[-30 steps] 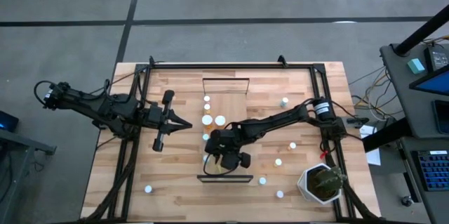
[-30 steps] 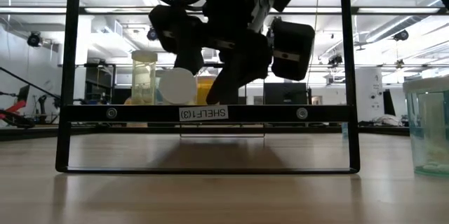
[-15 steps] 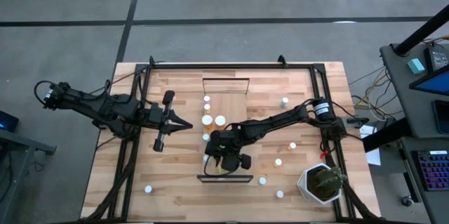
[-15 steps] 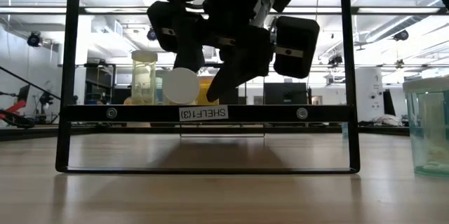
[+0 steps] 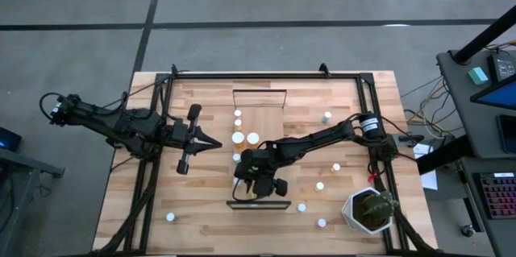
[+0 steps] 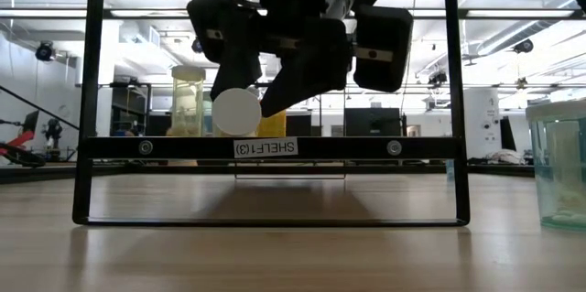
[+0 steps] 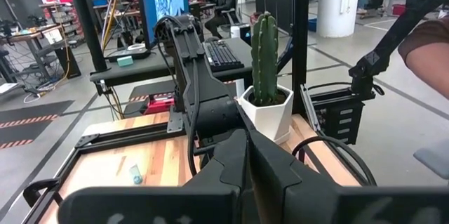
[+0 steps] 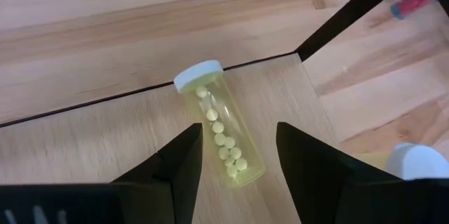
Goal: Pick and place medicine bottles onto shelf by color
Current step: Adjust the yellow pill bottle on the shelf
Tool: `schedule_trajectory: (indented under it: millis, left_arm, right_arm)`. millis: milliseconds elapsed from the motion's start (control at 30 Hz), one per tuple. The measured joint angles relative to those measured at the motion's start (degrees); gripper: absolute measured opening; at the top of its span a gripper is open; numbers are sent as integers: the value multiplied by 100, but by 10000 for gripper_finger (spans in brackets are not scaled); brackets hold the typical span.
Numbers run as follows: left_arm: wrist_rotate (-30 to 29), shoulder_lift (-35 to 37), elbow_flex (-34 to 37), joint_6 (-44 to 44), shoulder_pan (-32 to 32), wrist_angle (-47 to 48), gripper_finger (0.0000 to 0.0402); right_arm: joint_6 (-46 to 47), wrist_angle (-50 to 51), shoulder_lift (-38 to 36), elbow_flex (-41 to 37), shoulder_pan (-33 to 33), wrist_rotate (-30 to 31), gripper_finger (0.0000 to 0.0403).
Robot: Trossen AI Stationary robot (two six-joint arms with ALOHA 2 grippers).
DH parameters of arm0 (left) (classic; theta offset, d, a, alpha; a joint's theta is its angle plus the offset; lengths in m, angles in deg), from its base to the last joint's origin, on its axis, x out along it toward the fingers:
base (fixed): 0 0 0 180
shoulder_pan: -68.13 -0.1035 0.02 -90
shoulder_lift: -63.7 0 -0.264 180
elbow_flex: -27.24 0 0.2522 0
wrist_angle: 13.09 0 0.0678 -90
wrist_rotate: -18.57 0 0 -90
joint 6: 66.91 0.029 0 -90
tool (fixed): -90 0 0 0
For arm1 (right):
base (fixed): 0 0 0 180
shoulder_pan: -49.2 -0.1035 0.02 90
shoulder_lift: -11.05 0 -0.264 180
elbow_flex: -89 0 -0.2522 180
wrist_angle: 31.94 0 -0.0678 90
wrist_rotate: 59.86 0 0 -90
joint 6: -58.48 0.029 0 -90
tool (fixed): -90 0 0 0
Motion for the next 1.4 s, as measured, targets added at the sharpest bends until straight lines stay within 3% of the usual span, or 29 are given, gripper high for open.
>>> schedule_trajectory:
  millis: [400,700,1233,1400]
  left_arm:
    - [0,-2,0,0,1,-17,0]
    - [0,0,0,-4,-1,-26,0]
    - [0,0,17,-4,-1,-36,0]
    - [0,0,24,-4,0,-84,0]
  right_arm:
    - [125,15,4,-107,15,50,171]
    - [138,379,4,-96,97,483,171]
    - [278,61,-7,-51,61,451,171]
    - [304,-48,-7,-48,55,69,171]
